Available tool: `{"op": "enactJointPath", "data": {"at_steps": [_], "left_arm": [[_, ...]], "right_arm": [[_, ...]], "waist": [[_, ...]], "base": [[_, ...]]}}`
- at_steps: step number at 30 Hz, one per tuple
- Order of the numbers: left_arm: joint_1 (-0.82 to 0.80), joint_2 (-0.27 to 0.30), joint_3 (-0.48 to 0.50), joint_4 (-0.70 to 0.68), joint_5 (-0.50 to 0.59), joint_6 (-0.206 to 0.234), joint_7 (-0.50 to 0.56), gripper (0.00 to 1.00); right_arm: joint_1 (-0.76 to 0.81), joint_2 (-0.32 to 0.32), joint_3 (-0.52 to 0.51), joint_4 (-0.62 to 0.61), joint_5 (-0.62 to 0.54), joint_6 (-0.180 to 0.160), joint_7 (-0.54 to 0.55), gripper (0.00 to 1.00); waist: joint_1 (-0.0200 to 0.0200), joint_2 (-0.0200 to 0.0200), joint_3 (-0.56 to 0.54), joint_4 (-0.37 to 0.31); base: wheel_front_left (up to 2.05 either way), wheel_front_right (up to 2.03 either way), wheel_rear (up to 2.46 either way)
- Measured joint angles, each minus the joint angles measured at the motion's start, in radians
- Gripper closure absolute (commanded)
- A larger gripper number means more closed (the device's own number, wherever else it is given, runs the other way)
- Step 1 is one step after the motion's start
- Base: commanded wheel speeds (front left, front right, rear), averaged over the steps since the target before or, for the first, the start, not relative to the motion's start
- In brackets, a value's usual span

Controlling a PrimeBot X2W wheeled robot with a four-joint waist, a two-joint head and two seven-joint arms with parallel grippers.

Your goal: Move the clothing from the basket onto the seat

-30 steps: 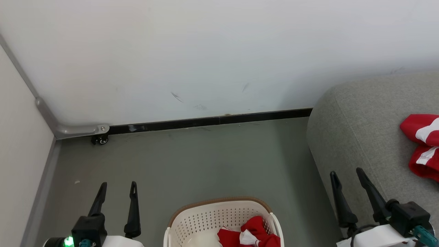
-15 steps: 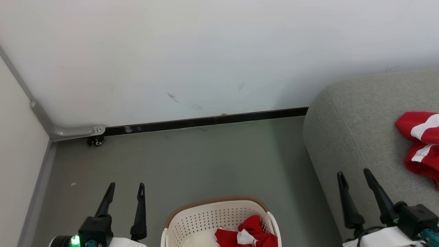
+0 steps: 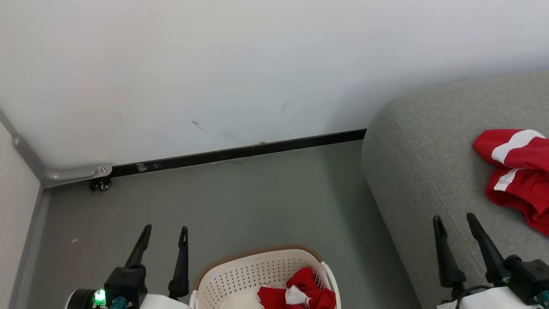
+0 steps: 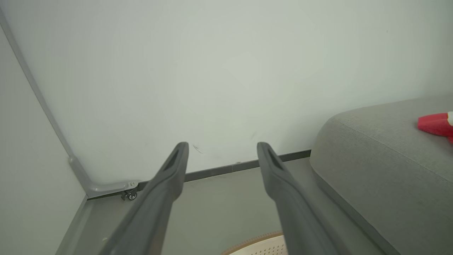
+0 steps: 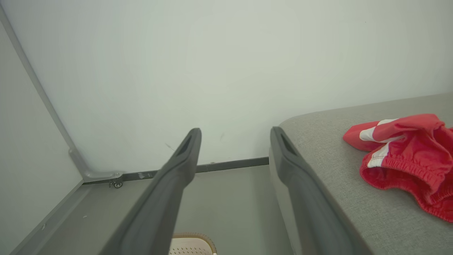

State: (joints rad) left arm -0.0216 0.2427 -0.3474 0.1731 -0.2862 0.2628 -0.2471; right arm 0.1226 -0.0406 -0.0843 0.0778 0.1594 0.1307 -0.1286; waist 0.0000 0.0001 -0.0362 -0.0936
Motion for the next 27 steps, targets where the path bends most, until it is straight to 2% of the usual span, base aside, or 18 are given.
{"op": "enactJointPath", "data": {"at_steps": [21, 27], "left_arm": [[-0.001, 0.000, 0.008, -0.001, 0.009, 0.000, 0.000, 0.00], [-0.010, 0.020, -0.010, 0.001, 0.039, -0.013, 0.000, 0.00]], "right_arm": [[-0.001, 0.000, 0.013, -0.034, -0.002, 0.000, 0.011, 0.00], [-0.005, 0.001, 0.036, -0.048, -0.014, 0.000, 0.015, 0.00]], "waist": [[0.0000, 0.0000, 0.020, -0.103], [0.0000, 0.0000, 0.031, -0.122]], "base": [[0.00, 0.00, 0.00], [0.00, 0.00, 0.00]]}}
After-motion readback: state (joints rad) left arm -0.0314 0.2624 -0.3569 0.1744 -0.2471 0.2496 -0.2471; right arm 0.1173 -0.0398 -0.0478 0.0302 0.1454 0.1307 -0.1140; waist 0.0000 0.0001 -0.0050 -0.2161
